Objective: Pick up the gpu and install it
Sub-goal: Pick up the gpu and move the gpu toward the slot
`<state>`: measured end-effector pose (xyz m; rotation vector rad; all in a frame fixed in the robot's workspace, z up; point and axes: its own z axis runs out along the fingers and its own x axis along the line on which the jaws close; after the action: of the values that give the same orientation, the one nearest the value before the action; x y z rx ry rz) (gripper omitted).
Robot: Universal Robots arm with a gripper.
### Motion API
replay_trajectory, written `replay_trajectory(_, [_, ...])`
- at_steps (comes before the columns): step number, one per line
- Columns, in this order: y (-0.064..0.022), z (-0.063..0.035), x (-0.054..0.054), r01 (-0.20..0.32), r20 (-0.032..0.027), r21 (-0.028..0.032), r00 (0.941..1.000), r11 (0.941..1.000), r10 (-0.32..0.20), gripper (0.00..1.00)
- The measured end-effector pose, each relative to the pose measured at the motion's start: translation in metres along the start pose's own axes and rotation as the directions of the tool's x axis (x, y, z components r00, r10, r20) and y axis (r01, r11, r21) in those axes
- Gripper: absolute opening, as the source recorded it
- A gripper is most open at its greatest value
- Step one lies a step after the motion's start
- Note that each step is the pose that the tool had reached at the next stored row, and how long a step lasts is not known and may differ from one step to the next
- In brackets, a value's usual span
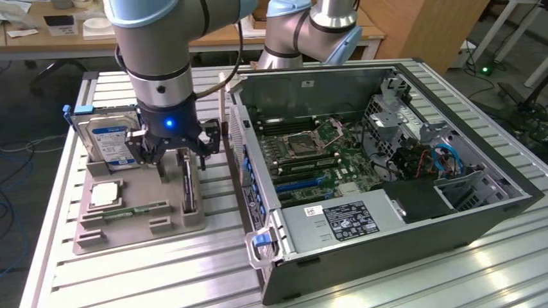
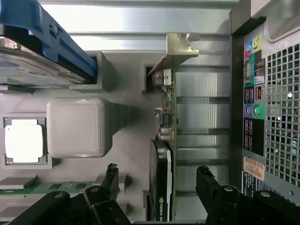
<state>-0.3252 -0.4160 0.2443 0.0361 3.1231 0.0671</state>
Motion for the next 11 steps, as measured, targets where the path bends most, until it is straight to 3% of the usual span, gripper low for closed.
replay_trajectory(7, [-0.0010,0.0110,0.000,-0.021,0.0014,0.0008,0.9998,0.9998,0.021,0.76])
replay_trajectory(11, [-0.0006,0.0183,0.000,-0.025,0.0017,0.0045,0.9997,0.9997,0.025,0.76])
